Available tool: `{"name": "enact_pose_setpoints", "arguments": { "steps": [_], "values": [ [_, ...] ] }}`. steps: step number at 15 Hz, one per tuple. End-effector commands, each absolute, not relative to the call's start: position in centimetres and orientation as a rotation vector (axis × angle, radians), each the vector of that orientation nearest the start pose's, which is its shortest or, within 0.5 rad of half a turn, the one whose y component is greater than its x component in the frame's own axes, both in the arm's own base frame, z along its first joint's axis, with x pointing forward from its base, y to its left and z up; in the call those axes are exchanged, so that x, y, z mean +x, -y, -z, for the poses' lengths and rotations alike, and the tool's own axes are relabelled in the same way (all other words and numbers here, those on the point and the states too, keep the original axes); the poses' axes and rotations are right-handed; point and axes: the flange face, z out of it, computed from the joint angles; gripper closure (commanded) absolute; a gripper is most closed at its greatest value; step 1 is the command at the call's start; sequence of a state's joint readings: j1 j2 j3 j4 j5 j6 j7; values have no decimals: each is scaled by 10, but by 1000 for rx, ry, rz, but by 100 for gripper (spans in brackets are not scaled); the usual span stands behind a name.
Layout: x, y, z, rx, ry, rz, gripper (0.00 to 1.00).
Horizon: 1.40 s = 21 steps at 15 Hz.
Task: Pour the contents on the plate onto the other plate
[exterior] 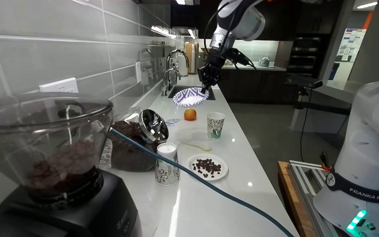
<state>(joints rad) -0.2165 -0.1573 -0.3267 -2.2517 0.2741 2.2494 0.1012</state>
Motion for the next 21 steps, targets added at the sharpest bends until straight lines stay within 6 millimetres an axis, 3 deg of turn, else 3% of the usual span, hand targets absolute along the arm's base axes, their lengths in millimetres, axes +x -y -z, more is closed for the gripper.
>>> {"name": "enact_pose_setpoints", "arguments": {
  "steps": [1, 6, 13, 21],
  "values": [
    [466, 291, -433, -2468, -1315, 342, 99],
    [489, 327, -396, -2387, -1434, 392, 99],
    [499, 366, -336, -2422, -1518, 354, 99],
    [521, 379, -286, -2491, -1519, 295, 99]
  ]
}}
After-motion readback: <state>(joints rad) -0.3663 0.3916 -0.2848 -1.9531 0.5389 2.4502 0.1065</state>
